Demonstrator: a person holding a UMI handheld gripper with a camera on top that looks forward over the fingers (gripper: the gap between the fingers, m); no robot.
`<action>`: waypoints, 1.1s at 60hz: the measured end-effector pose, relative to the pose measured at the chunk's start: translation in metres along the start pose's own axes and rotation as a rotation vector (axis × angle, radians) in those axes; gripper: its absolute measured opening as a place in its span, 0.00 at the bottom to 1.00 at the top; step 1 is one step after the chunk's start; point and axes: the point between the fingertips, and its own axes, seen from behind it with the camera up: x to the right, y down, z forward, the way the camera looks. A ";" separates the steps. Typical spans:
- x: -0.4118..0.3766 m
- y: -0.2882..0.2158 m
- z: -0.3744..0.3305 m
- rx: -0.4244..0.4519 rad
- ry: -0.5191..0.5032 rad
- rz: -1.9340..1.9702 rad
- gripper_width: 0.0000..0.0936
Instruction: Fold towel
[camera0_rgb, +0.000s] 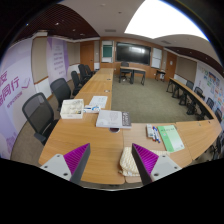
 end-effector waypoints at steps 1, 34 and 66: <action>0.000 0.005 -0.003 -0.001 -0.002 0.002 0.91; 0.063 0.158 0.153 -0.047 0.116 0.035 0.91; 0.114 0.217 0.275 -0.175 0.238 -0.027 0.14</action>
